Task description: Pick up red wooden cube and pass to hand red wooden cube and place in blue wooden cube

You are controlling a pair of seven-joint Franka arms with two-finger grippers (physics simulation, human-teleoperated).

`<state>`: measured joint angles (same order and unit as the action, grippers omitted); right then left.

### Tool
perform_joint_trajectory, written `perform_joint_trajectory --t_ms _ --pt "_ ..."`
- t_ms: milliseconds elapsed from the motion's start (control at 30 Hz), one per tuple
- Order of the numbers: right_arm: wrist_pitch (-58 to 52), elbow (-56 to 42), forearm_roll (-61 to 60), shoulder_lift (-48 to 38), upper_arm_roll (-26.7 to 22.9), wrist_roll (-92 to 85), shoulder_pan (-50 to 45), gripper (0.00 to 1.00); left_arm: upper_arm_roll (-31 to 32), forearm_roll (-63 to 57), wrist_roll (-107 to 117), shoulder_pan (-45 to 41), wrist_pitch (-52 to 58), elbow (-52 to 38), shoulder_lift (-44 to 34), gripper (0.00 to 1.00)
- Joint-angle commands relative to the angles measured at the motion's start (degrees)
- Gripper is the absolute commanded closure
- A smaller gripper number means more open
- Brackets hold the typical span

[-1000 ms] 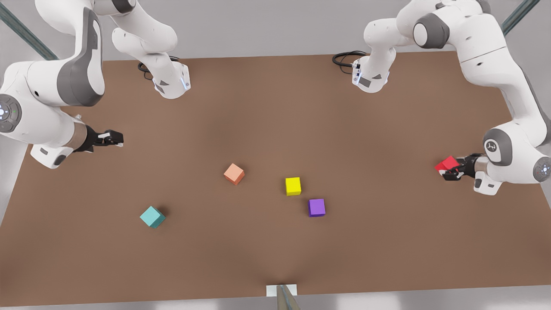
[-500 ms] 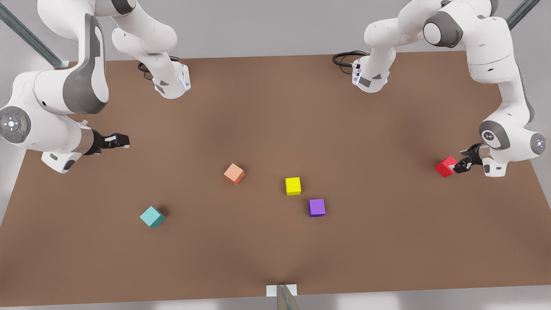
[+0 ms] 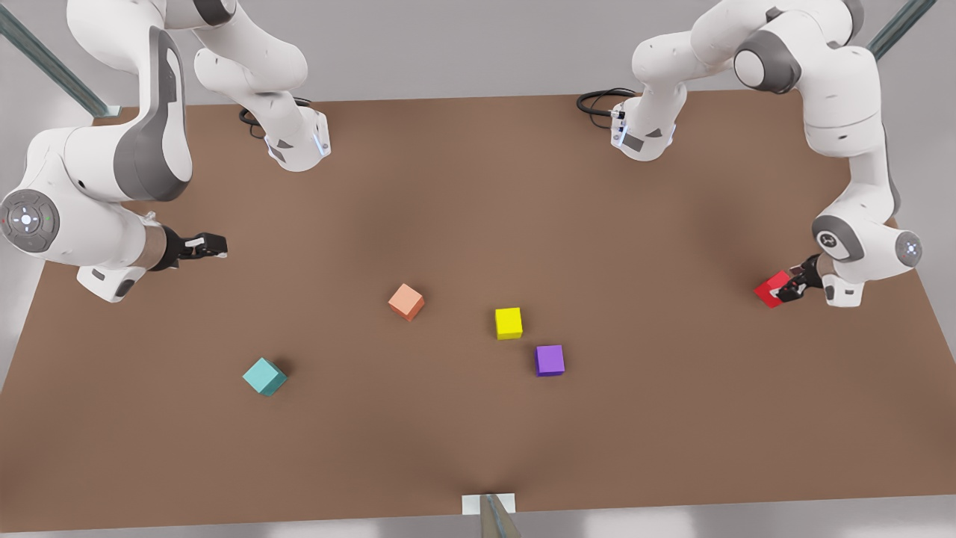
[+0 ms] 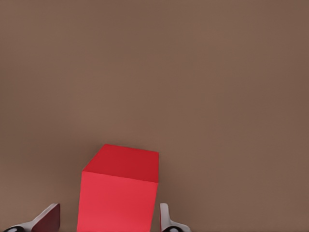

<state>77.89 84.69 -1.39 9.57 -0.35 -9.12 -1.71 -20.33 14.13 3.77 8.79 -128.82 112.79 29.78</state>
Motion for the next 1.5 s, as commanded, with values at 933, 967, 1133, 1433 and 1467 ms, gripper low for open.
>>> perform_joint_trajectory --t_ms 933,967,1133,1433,1467 --pt "-1.4 2.7 -9.9 2.5 -0.3 -18.5 2.4 0.0 46.4 21.1 12.3 -1.1 35.6 -32.0 11.3 0.45" --pt "-2.4 2.8 -16.6 4.0 -0.3 -23.0 2.4 0.0 49.9 21.1 12.7 -1.4 35.4 -37.2 16.0 0.45" --pt "-6.7 2.2 -56.4 24.0 0.4 -49.9 2.9 0.0 55.9 24.4 11.1 -8.5 19.8 -42.2 23.5 0.45" --pt "11.1 -0.9 -76.0 32.1 1.7 -103.7 -2.3 0.0 60.9 36.6 -17.3 -14.2 2.3 -50.5 33.3 0.46" --pt "11.6 -0.6 -76.6 32.1 1.7 -108.1 -2.4 0.0 60.9 36.6 -17.5 -14.8 2.1 -51.4 33.3 0.46"
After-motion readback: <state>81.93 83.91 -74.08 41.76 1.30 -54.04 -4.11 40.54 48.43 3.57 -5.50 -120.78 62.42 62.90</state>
